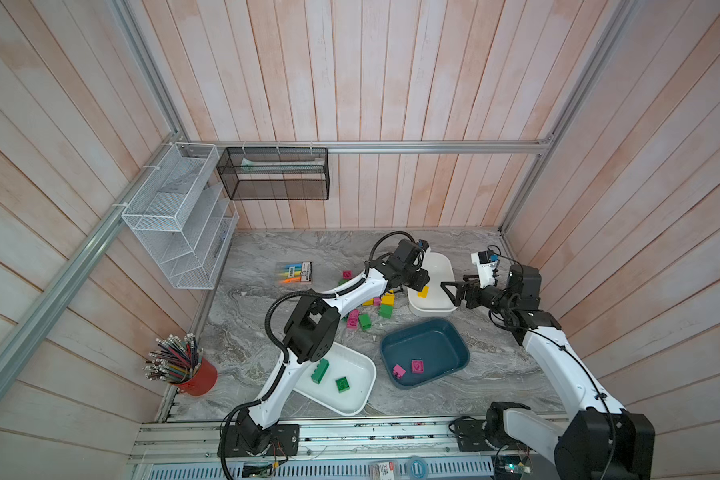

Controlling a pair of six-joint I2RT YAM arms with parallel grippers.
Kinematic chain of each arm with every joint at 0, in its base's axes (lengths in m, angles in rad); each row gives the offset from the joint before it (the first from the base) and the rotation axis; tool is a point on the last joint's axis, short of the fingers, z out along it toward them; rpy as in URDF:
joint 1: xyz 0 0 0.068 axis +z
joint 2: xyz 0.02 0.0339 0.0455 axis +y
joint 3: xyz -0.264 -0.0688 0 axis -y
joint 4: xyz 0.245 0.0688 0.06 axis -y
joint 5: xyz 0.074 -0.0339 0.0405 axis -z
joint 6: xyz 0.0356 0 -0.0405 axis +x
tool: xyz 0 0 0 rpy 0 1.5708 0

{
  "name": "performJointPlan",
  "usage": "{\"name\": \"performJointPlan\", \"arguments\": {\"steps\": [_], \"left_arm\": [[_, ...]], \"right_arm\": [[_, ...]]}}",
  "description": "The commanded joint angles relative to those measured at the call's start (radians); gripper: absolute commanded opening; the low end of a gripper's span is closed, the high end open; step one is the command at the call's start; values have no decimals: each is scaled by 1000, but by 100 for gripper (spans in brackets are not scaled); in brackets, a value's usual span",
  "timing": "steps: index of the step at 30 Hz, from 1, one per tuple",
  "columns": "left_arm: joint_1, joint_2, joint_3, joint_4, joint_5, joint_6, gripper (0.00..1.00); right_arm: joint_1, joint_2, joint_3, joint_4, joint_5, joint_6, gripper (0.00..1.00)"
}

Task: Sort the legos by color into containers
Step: 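Move the yellow brick with the left gripper into the far white tray and open, then draw the left gripper back to the pile and grasp a green brick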

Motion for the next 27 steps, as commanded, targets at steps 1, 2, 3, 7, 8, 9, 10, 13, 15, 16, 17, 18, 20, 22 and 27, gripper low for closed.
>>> {"name": "performJointPlan", "arguments": {"steps": [1, 2, 3, 7, 8, 9, 10, 13, 15, 16, 17, 18, 20, 22, 27], "left_arm": [[-3, 52, 91, -21, -23, 33, 42], [-4, 49, 96, -24, -21, 37, 52], [-5, 36, 91, -23, -17, 43, 61], [-6, -107, -61, 53, -13, 115, 92], [-4, -156, -113, 66, -24, 157, 94], [-1, -192, -149, 71, -28, 192, 94], [6, -240, -199, 69, -22, 229, 94], [50, -363, -323, 47, -23, 293, 94], [89, -410, -357, -17, -37, 306, 93], [105, -441, -389, -37, -47, 332, 92], [117, -473, -431, -41, -58, 366, 92], [130, -504, -473, -45, -45, 401, 92], [184, -561, -550, -54, 35, 473, 91], [247, -594, -605, -57, 102, 541, 87], [373, -562, -621, -126, 219, 699, 83]], "right_arm": [[-8, -17, -2, -16, 6, 8, 98], [-7, -19, -4, -17, 3, 9, 98], [-8, -21, -3, -18, 2, 7, 98], [-9, -20, -2, -11, -16, 11, 98], [-9, -19, -3, -6, -25, 14, 98], [-9, -17, -5, -1, -37, 16, 98], [-7, -13, -7, 8, -51, 19, 98], [-7, 1, -7, 18, -85, 24, 98], [-6, 6, -7, 20, -97, 21, 98], [-5, 7, -7, 21, -102, 21, 98], [-5, 9, -7, 23, -106, 21, 98], [-3, 10, -7, 26, -108, 21, 98], [-3, 14, -6, 28, -112, 19, 98], [-3, 21, -3, 27, -117, 15, 98], [-1, 25, -1, 19, -117, 7, 98]]}}
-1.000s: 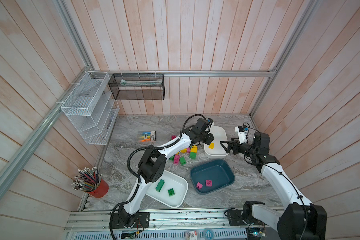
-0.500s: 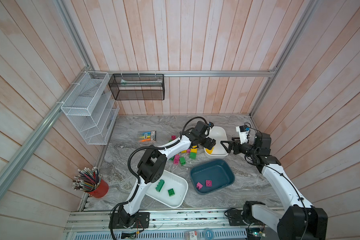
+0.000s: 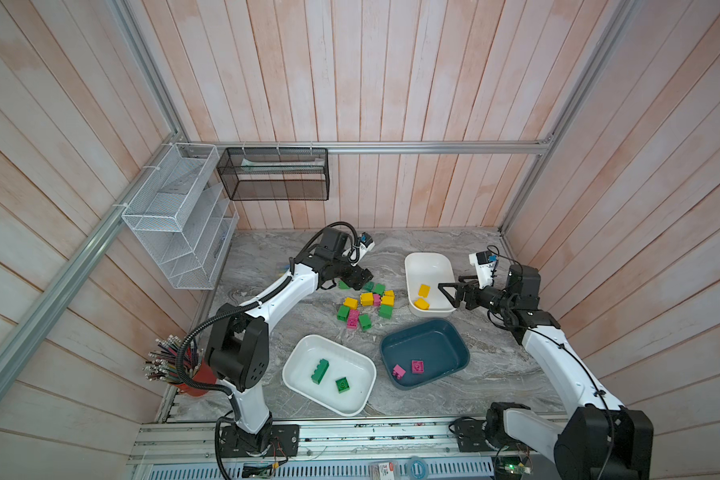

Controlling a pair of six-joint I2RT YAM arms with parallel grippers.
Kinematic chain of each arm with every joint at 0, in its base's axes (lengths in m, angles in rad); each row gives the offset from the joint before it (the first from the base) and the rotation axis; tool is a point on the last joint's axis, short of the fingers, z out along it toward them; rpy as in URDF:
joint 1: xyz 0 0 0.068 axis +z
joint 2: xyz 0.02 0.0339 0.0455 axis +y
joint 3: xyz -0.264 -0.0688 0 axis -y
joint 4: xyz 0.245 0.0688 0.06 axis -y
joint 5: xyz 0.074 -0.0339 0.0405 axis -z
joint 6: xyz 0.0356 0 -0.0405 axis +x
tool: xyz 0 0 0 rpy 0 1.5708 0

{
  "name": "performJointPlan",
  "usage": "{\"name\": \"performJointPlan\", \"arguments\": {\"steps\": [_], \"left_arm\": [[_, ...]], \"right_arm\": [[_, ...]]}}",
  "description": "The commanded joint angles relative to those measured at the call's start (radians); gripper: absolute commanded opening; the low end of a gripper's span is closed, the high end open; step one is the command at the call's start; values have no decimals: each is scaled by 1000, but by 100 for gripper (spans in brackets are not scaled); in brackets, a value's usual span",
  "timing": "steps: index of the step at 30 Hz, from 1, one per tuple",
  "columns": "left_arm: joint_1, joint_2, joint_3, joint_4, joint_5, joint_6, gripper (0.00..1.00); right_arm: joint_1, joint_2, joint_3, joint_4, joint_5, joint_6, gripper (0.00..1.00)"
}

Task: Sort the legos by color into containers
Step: 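Draw the left gripper back to the pile and grasp a green brick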

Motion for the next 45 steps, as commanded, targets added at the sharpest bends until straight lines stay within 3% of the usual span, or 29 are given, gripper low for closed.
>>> {"name": "performJointPlan", "arguments": {"steps": [1, 8, 15, 28, 36, 45], "left_arm": [[57, 45, 1, -69, 106, 178, 83], [171, 171, 81, -90, 146, 279, 80], [182, 234, 69, -23, 178, 401, 79], [187, 389, 174, -71, 185, 461, 76], [178, 434, 206, -101, 222, 475, 71], [163, 449, 216, -139, 212, 474, 58]], "right_arm": [[2, 6, -1, 6, -21, -9, 98], [3, -6, -11, -6, -6, -20, 98], [2, -5, -22, 1, -2, -17, 98], [2, -2, -23, 0, 2, -17, 98], [2, 11, -24, 7, -3, -16, 98], [2, 17, -20, 4, -3, -22, 98]]}}
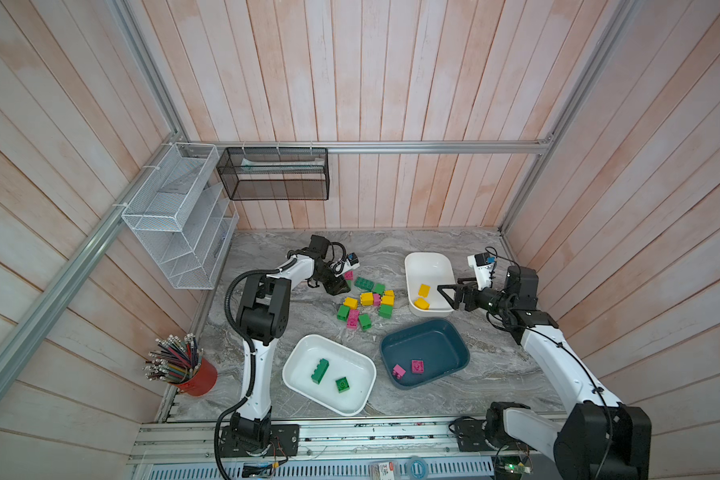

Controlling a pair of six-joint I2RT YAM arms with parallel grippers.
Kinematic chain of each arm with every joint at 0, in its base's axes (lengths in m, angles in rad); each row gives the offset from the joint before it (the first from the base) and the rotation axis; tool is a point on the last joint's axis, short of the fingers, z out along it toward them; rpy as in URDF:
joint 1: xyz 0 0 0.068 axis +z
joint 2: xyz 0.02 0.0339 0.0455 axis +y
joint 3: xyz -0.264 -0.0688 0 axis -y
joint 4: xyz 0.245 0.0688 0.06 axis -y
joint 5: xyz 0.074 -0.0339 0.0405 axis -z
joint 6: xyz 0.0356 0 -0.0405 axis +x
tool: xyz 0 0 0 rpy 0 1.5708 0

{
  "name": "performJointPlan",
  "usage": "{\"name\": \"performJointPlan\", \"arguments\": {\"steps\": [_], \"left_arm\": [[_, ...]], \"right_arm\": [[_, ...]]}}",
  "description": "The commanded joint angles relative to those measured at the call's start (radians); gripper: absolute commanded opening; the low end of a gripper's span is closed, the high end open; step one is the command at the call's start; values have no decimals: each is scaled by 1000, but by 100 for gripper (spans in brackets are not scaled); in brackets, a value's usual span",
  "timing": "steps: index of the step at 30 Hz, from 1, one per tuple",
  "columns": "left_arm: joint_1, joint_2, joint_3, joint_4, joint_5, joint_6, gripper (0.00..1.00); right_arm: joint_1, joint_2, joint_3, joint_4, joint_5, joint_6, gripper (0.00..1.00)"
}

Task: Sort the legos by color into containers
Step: 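Draw the left gripper back to the pile and grasp a green brick, then carry the green brick with the left gripper into the near white tray and release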

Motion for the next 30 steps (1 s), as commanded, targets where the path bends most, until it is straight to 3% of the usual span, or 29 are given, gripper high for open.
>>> {"name": "performJointPlan", "arguments": {"steps": [1, 9, 14, 17, 20, 30], "left_arm": [[-5, 12, 9, -36, 3, 13, 56], [-24, -14, -52, 36, -54, 3, 45], [-32, 12, -25, 23, -92, 3, 44], [-35, 12, -15, 18, -103, 4, 34], [-35, -8, -9, 6, -103, -14, 31], [-43, -272, -67, 12, -96, -188, 31]], "right_arm": [[2, 8, -5, 3, -2, -18, 98], [2, 18, 2, 6, -9, -19, 98], [3, 12, 4, -4, -4, -24, 98], [2, 12, 4, -4, -4, -24, 98], [2, 14, 5, 1, -4, -20, 98], [2, 25, 13, 23, -26, -2, 98]]}}
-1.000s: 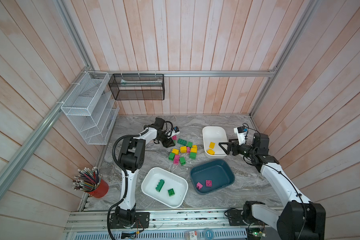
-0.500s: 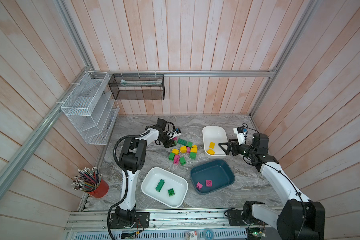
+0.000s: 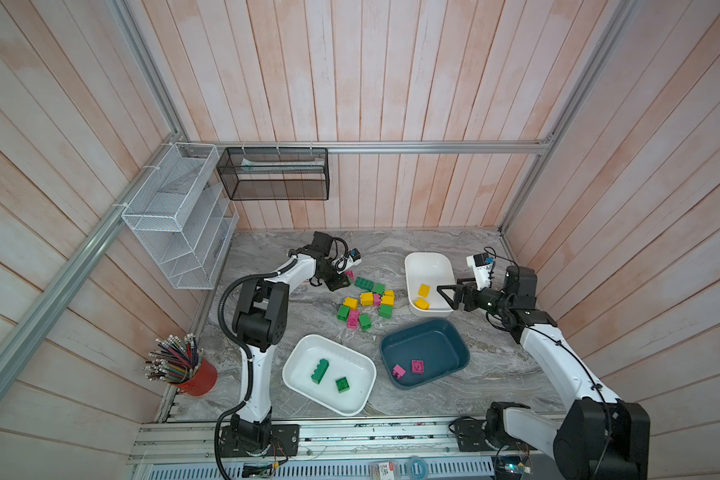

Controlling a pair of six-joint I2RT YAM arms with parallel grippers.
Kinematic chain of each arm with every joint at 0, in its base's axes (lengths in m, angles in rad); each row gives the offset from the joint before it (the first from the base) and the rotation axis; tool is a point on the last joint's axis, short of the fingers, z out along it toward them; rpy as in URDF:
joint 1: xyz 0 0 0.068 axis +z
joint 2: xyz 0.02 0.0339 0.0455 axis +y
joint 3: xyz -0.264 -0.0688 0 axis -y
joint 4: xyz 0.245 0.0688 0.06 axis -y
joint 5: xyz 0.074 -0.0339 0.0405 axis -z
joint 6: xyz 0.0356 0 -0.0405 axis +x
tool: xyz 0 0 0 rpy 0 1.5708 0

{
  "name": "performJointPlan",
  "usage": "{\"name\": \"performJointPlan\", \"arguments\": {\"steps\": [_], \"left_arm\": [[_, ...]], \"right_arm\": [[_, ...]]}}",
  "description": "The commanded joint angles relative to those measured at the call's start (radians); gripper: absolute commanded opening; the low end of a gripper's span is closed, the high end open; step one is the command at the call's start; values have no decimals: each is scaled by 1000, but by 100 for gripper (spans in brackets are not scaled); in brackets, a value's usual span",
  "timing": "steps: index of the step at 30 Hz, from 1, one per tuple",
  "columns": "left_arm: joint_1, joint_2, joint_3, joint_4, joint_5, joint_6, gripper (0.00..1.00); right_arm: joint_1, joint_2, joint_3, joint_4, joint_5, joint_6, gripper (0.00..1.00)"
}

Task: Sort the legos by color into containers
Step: 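Carry the green brick with the left gripper into the near white tray and release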

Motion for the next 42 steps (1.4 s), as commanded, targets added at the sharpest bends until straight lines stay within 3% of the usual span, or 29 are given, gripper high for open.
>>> {"name": "performJointPlan", "arguments": {"steps": [1, 8, 13, 18, 24, 29, 38, 42], "left_arm": [[-15, -173, -45, 0, -4, -100, 31], [-75, -516, -363, 75, -74, -364, 32], [-183, -776, -598, 55, -152, -526, 32], [-336, -946, -714, 4, -205, -683, 32], [-501, -979, -803, -48, -330, -968, 32], [-546, -1002, -877, -60, -370, -1134, 31], [-546, -923, -972, -24, -340, -1166, 37], [-546, -914, -898, -62, -368, -1128, 56]], "right_arm": [[2, 7, 13, 24, -29, 10, 98], [4, 3, 23, 15, -49, 5, 98], [4, 7, 30, 5, -51, -7, 98], [11, 28, 34, 18, -61, -5, 98], [26, 48, 56, 10, -64, -13, 98], [37, 65, 71, 4, -67, -18, 98], [47, 47, 61, -2, -59, -22, 98], [46, 41, 64, -4, -57, -22, 98]]}}
